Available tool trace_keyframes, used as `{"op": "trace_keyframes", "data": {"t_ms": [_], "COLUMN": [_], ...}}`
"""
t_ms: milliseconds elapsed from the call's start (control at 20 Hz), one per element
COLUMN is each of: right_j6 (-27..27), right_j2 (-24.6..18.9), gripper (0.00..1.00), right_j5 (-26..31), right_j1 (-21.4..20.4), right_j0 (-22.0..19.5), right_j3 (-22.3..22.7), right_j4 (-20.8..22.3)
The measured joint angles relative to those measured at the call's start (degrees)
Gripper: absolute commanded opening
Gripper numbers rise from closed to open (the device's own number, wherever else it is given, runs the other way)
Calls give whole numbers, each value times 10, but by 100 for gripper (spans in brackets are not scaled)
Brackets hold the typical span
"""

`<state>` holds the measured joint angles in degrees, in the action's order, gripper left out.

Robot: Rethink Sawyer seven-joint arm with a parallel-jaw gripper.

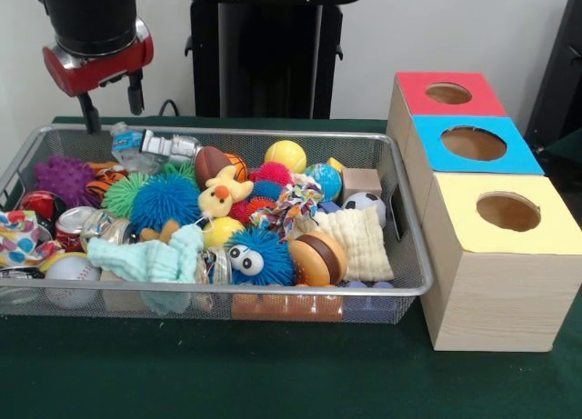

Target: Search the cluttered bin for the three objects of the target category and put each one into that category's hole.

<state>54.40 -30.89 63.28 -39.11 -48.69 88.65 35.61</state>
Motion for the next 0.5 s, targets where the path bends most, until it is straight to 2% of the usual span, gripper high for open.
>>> {"op": "trace_keyframes", "data": {"t_ms": [500], "right_j6": [0], "right_j2": [0], "gripper": [100], "right_j5": [0], "right_j1": [13], "right_j0": [0], "right_j3": [0], "right_j4": [9]}}
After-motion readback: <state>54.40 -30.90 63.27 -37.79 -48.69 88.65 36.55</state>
